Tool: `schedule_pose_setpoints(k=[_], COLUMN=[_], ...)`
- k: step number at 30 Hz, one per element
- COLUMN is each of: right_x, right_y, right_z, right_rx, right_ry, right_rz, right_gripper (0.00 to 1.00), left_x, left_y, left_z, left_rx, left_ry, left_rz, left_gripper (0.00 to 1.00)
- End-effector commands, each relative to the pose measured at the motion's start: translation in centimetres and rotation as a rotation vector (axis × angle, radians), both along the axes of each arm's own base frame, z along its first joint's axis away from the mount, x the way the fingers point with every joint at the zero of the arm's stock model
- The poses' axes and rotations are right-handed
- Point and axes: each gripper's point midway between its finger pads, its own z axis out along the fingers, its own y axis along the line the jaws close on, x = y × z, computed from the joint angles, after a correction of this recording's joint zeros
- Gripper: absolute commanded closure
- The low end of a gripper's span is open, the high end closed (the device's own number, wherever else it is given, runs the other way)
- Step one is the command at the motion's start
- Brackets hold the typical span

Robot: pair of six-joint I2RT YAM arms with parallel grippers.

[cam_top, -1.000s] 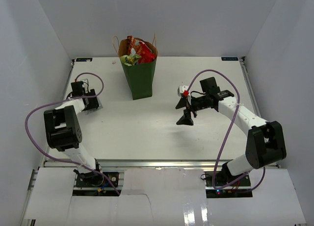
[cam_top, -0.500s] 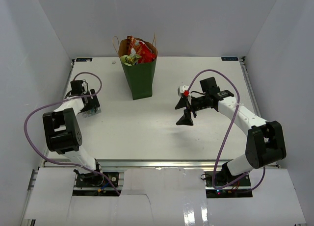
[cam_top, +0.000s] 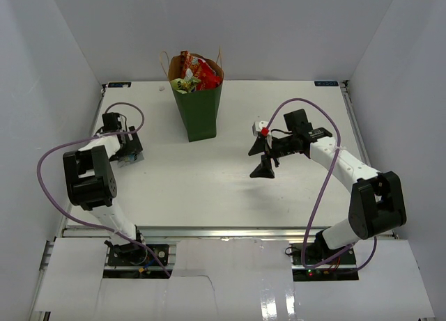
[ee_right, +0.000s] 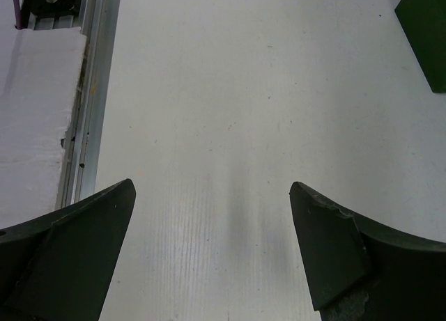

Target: Place the snacks into the paper bag

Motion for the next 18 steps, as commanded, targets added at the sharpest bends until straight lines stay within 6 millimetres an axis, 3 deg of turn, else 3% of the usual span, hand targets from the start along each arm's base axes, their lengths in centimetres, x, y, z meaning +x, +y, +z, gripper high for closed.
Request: schedule_pose_setpoints(k=[1,6,9,10,14,16,18], right_x=[0.4,0.4,0.4,0.3,0.4,0.5,0.5], right_y=[0.4,0.4,0.4,0.4,0.5,0.6,0.6], right_z=[1.8,1.9,2.1,2.1,2.3,2.5,2.4], right_rx=[0.036,0.036,0.038,0.039,0.046,0.048,0.049], right_ry=[-0.016,-0.014,-0.015,-0.012,-0.012,-0.013,-0.011], right_rz=[0.011,0.011,0.013,0.014,0.019,0.019,0.020], right_gripper=[0.02,0.02,0.02,0.02,0.02,0.02,0.02], left_x=[1.3,-0.2,-1.7,-2.1,-1.9,-1.6,-1.4], left_y=[0.2,0.0,0.1,0.0,-0.6,-1.3,-2.3], left_z=[0.7,-1.1,-2.0,-1.8,-0.7,0.8,1.8], left_rx=[0.000,-0.012,0.004,0.002,-0.020,-0.047,-0.097], left_ry=[-0.028,0.023,0.052,0.038,-0.009,-0.057,-0.103], left_rz=[-0.007,0.009,0.027,0.033,0.016,0.004,-0.012], left_gripper=[0.02,0.06,0.20,0.28,0.38,0.58,0.66])
